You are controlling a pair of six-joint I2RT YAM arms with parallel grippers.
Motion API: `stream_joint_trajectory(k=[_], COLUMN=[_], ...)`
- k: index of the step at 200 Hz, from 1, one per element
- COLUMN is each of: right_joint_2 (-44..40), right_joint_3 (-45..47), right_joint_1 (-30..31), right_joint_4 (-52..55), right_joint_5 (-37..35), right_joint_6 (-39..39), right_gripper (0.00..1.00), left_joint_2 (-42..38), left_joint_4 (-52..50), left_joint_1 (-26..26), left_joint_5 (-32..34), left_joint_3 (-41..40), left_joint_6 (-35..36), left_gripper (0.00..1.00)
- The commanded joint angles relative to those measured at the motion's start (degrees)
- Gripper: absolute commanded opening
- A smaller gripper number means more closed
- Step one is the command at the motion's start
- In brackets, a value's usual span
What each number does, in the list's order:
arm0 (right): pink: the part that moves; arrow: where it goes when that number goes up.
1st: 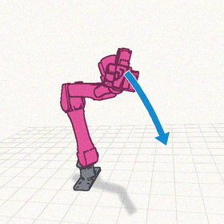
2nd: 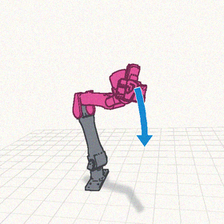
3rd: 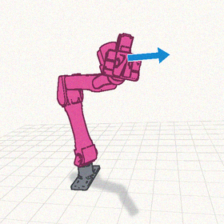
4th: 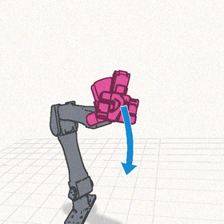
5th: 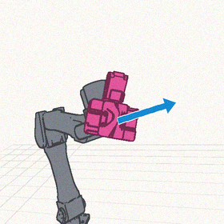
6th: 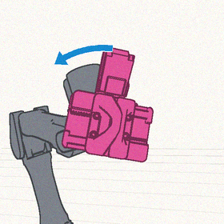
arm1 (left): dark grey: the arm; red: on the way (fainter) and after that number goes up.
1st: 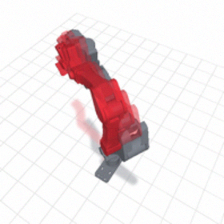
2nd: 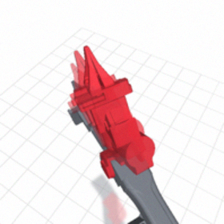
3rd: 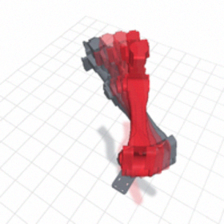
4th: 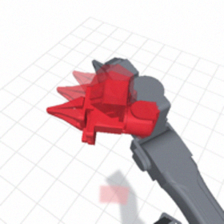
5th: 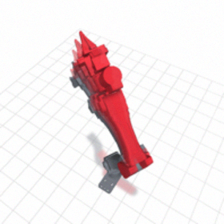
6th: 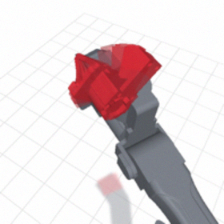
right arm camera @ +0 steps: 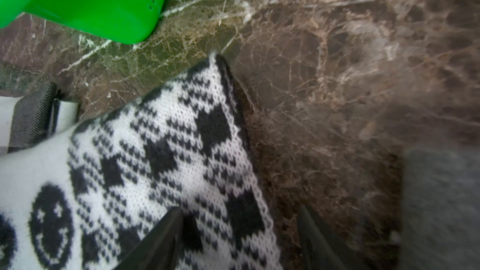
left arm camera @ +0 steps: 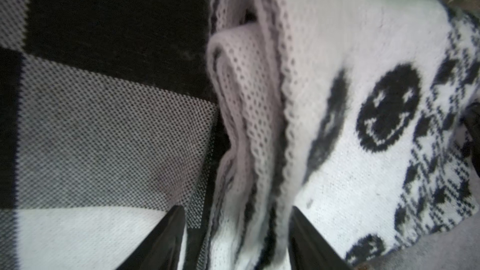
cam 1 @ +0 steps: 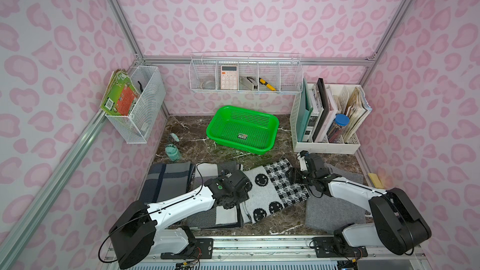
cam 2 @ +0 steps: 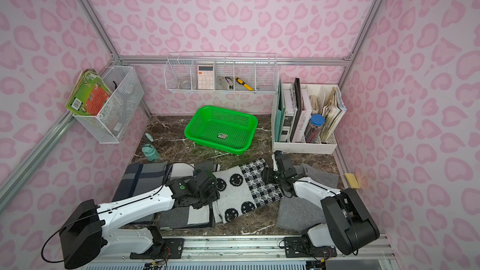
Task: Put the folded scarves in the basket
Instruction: Pick up the scarf at the center of the board.
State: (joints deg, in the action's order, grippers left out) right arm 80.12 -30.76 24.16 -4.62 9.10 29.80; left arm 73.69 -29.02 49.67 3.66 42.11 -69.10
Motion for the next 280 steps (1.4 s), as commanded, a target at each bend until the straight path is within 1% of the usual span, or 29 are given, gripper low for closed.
stream_joint_trajectory(k=[1,34,49,58,66,81,96,116,124,172,192,246,280], right_joint_2=[0.69,1.68,2.05,2.10,2.15,1.45,-0.15,-2.70,-3.76,-9.72,-11.51,-20.04,-22.02], right_joint_3=[0.54,1.82,2.36,2.67,2.78,3.13,3.68,4.13,4.21,5.25,4.54,5.19,4.67], right_joint_1=[0.04,0.16,0.20,0.26,0.25,0.27,0.27,0.27,0.22,0.27,0.26,0.24,0.90], right_joint_4=[-2.65,-3.88,-4.40,-4.73,-4.73,-4.44,-4.50,-4.13,-3.97,-3.64,-1.84,-0.18,-0.04], right_joint_5=[1.11,1.68,2.25,2.65,2.74,2.85,2.78,3.11,3.35,3.68,4.10,4.05,3.50], right_joint_6=[-0.08,0.32,0.43,0.43,0.43,0.43,0.68,0.90,0.95,1.63,2.35,5.97,8.59], right_gripper=[0.73,0.73,0.70,0.66,0.59,0.40,0.19,0.00,0.00,0.00,0.00,0.00,0.00], left_joint_2=[1.59,5.40,6.56,7.26,7.94,9.08,9.74,10.13,10.14,7.00,5.23,0.41,-2.67], left_joint_4=[2.39,2.51,3.20,3.67,3.62,3.35,3.97,3.26,2.71,-1.15,-2.40,-9.55,-12.30], left_joint_1=[0.35,0.43,0.39,0.41,0.35,0.29,0.31,0.32,0.38,0.28,0.33,0.16,-0.75], left_joint_5=[-0.47,0.75,1.04,0.91,0.71,0.65,-0.02,-0.54,-0.51,1.28,1.60,2.05,2.01], left_joint_3=[1.01,2.47,2.69,3.04,3.54,4.33,4.91,6.72,7.39,9.94,10.34,13.38,14.73], left_joint_6=[-0.66,-1.01,-1.00,-0.79,-0.61,-0.53,-0.09,1.15,1.49,3.71,4.91,8.59,10.57], left_gripper=[0.64,0.56,0.50,0.47,0.43,0.34,0.22,0.06,0.00,0.00,0.00,0.00,0.00])
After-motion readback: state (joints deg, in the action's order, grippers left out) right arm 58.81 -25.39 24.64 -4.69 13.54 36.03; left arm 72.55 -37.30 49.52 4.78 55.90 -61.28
